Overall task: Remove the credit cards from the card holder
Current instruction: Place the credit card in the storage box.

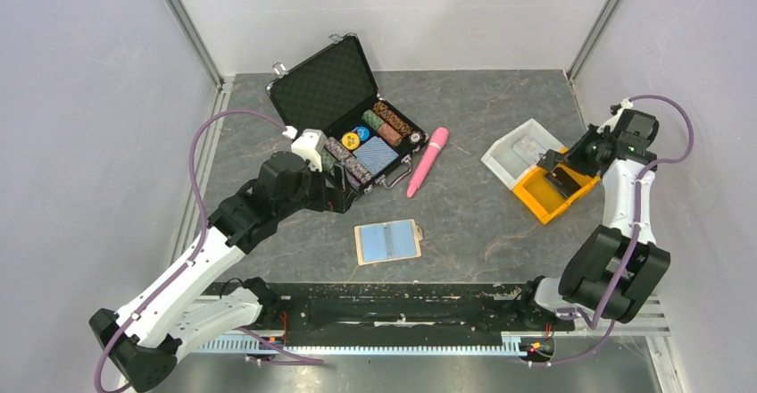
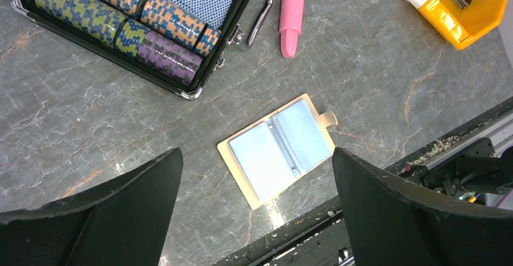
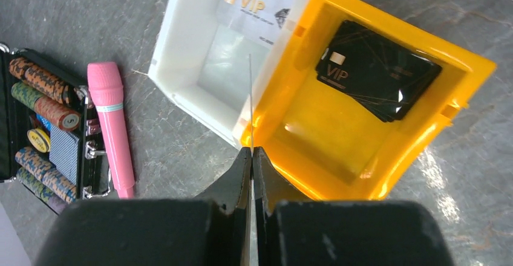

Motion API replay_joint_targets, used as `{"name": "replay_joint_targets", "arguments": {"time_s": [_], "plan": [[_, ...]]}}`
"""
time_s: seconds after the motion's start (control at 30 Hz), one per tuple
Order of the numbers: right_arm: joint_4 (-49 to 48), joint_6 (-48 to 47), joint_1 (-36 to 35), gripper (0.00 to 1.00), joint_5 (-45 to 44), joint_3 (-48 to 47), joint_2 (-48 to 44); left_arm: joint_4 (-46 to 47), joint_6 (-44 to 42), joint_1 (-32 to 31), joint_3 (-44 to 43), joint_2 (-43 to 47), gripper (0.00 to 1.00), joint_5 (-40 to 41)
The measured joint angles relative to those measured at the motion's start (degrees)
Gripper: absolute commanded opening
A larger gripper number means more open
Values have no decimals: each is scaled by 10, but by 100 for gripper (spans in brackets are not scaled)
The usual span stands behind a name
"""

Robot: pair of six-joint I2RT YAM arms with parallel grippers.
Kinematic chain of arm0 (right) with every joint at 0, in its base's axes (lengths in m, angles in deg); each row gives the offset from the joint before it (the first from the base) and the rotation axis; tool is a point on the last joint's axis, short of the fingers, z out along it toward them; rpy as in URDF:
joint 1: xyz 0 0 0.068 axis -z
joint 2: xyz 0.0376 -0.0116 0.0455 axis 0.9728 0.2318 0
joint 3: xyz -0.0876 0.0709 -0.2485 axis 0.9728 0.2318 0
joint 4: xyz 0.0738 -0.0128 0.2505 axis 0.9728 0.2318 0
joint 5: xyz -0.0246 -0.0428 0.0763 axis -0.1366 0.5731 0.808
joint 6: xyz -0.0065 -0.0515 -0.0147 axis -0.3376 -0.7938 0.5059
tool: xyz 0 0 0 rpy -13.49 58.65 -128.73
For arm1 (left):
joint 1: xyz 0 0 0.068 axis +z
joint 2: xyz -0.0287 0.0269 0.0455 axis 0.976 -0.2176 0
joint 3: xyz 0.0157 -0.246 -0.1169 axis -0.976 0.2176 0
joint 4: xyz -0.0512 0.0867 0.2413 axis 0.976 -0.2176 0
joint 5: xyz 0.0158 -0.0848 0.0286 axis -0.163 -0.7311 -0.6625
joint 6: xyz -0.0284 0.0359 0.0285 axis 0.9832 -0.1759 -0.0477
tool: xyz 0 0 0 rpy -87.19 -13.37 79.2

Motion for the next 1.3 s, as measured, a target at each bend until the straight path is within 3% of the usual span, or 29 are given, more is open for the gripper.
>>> {"name": "replay_joint_targets", "arguments": {"time_s": [0.33, 1.3], "plan": [[18, 4, 67, 0, 23, -1, 3, -5, -1, 0, 0, 24, 100, 12], [37, -13, 67, 0, 4, -31, 87, -9, -14, -1, 0, 63, 100, 42]]}}
